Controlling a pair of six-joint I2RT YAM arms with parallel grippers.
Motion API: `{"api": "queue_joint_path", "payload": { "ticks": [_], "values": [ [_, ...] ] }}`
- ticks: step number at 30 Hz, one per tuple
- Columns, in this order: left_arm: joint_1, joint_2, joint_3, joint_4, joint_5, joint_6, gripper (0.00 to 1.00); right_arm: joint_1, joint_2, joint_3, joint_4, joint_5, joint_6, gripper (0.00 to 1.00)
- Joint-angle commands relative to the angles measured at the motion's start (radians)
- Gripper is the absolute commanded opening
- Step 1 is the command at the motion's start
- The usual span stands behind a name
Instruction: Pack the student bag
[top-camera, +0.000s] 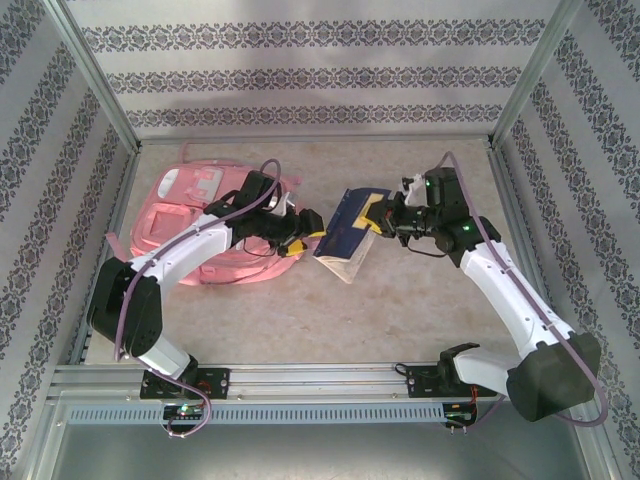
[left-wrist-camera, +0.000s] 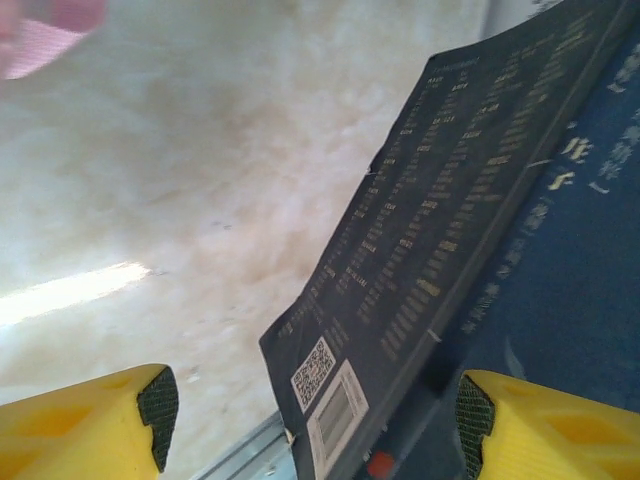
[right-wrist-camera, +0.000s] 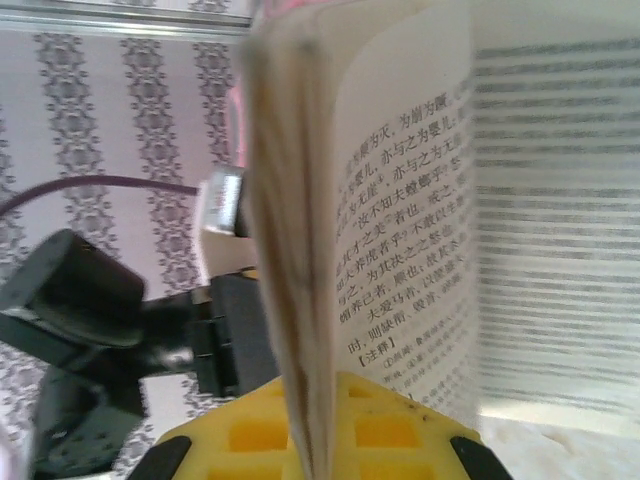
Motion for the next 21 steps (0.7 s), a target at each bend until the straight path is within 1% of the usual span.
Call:
{"api": "queue_joint_path", "payload": {
  "ticks": [1,3,6,9,16,19,21],
  "values": [
    [0.001,-0.035,-0.054,0.346,0.104,-0.227,0.74,0.009,0.014,0.035,0.124,-0.054,0.120,0.01],
    [0.000,-0.031,-0.098,0.512,0.123,-0.333,0.73,0.009,0.020,0.030,0.197,-0.062,0.177,0.01],
    [0.001,-0.020,-0.161,0.717,0.113,-0.474,0.73,0.011,0.028,0.011,0.291,-0.067,0.256,0.01],
    [0.001,-0.014,-0.178,0.757,0.101,-0.496,0.74,0.011,0.032,-0.005,0.382,-0.072,0.325,0.02],
    [0.006,0.005,-0.220,1.094,0.063,-0.691,0.87,0.008,0.028,-0.041,0.419,-0.076,0.352,0.02],
    [0.005,0.015,-0.213,1.190,0.045,-0.752,0.93,0.003,0.021,-0.060,0.428,-0.076,0.354,0.02],
    [0.005,0.020,-0.208,1.231,0.033,-0.774,0.93,-0.001,0.016,-0.073,0.443,-0.076,0.361,0.02]
  ]
}}
